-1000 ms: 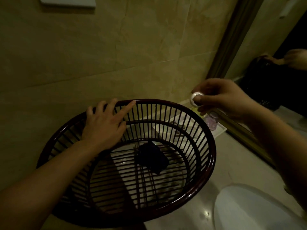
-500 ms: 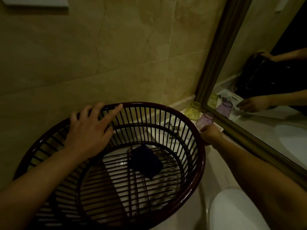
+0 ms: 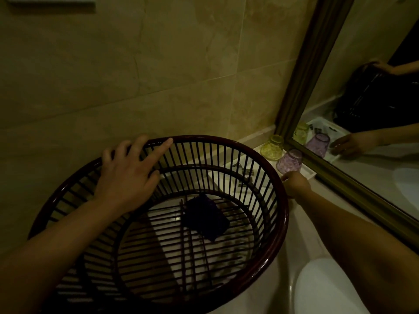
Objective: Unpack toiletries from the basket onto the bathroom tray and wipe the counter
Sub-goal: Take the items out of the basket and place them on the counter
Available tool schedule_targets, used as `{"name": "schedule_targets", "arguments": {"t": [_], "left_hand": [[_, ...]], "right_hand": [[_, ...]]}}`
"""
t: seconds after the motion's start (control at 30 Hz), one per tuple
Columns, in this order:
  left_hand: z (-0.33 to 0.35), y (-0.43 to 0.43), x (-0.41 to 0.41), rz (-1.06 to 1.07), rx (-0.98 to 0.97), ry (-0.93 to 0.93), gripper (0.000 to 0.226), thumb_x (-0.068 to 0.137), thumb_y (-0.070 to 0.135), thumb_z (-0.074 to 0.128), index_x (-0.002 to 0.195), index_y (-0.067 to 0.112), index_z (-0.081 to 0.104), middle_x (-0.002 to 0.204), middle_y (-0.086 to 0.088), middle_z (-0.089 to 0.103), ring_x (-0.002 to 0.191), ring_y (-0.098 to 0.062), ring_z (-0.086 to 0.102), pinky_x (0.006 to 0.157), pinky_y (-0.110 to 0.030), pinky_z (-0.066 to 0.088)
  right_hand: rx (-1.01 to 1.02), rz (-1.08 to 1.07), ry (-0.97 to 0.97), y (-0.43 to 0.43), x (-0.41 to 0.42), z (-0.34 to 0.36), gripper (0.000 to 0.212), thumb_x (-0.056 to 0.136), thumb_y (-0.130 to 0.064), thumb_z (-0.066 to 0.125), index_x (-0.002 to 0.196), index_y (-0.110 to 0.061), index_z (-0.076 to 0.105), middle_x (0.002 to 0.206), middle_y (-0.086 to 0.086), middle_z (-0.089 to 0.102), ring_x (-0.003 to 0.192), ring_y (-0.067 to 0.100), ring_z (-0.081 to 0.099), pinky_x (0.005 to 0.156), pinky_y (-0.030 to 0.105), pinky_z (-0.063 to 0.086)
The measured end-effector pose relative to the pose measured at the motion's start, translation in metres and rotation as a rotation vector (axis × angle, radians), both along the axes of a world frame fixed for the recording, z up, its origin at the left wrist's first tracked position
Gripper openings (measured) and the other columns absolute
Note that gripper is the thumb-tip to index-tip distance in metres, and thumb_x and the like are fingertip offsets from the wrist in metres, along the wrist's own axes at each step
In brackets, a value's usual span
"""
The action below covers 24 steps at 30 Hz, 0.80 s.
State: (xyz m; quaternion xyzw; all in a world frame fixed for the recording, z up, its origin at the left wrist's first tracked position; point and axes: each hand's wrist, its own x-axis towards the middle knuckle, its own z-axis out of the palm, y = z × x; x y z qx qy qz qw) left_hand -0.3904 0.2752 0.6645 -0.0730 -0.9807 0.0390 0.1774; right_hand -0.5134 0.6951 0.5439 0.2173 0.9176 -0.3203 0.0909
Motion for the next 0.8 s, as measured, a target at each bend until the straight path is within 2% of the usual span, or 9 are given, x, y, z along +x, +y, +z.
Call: {"name": "schedule_targets", "arguments": {"t": [0.2, 0.33, 0.47, 0.57, 0.63, 0.7, 0.8], "left_hand": [[0.0, 0.0, 0.001, 0.003, 0.012, -0.005, 0.069, 0.087, 0.048, 0.034, 0.152, 0.048, 0.011, 0.148, -0.014, 0.036, 0.122, -0.039, 0.033, 0.095, -0.06, 0.03], [0.001, 0.0, 0.001, -0.006, 0.015, -0.011, 0.069, 0.087, 0.048, 0.034, 0.152, 0.048, 0.011, 0.149, -0.015, 0.035, 0.123, -0.041, 0.034, 0.097, -0.061, 0.029], [0.002, -0.001, 0.002, -0.018, 0.02, -0.006, 0.069, 0.087, 0.047, 0.036, 0.152, 0.047, 0.013, 0.149, -0.015, 0.035, 0.122, -0.041, 0.035, 0.095, -0.058, 0.029], [0.003, -0.002, 0.002, -0.028, 0.023, -0.009, 0.069, 0.088, 0.047, 0.036, 0.152, 0.047, 0.012, 0.15, -0.015, 0.034, 0.123, -0.04, 0.035, 0.095, -0.058, 0.028], [0.005, -0.002, 0.001, -0.038, 0.028, -0.008, 0.068, 0.089, 0.047, 0.035, 0.152, 0.049, 0.01, 0.15, -0.015, 0.034, 0.122, -0.039, 0.035, 0.095, -0.056, 0.028], [0.004, -0.004, 0.0, -0.051, 0.032, -0.004, 0.067, 0.093, 0.046, 0.038, 0.151, 0.051, 0.006, 0.152, -0.014, 0.031, 0.123, -0.038, 0.033, 0.095, -0.056, 0.028], [0.003, -0.007, -0.003, -0.056, 0.049, -0.019, 0.073, 0.095, 0.045, 0.047, 0.149, 0.056, -0.001, 0.154, -0.011, 0.029, 0.126, -0.036, 0.031, 0.097, -0.054, 0.026]], "right_hand": [[0.118, 0.051, 0.076, -0.001, 0.006, 0.004, 0.032, 0.085, -0.008, 0.064, 0.117, -0.009, 0.066, 0.115, 0.015, 0.067, 0.097, 0.031, 0.067, 0.086, 0.041, 0.057], [0.106, 0.067, 0.174, -0.011, 0.017, 0.022, 0.025, 0.086, -0.019, 0.065, 0.109, -0.013, 0.069, 0.104, 0.01, 0.072, 0.084, 0.025, 0.068, 0.074, 0.031, 0.054], [-0.072, 0.089, 0.296, -0.025, 0.034, 0.055, 0.012, 0.089, -0.016, 0.063, 0.096, -0.011, 0.072, 0.089, 0.01, 0.073, 0.069, 0.024, 0.069, 0.056, 0.03, 0.054], [-0.274, 0.138, 0.37, -0.038, 0.051, 0.093, 0.011, 0.096, -0.02, 0.059, 0.094, -0.014, 0.067, 0.09, 0.012, 0.071, 0.076, 0.026, 0.069, 0.061, 0.034, 0.059], [-0.361, 0.198, 0.399, -0.051, 0.065, 0.122, 0.018, 0.098, -0.03, 0.055, 0.093, -0.016, 0.066, 0.092, 0.012, 0.07, 0.079, 0.028, 0.07, 0.067, 0.038, 0.061], [-0.451, 0.265, 0.404, -0.064, 0.079, 0.153, 0.03, 0.097, -0.043, 0.052, 0.096, -0.017, 0.067, 0.093, 0.012, 0.071, 0.077, 0.025, 0.07, 0.065, 0.035, 0.06], [-0.484, 0.41, 0.323, -0.083, 0.1, 0.193, 0.054, 0.082, -0.07, 0.051, 0.101, -0.022, 0.068, 0.095, 0.005, 0.073, 0.076, 0.016, 0.073, 0.064, 0.029, 0.059]]}}
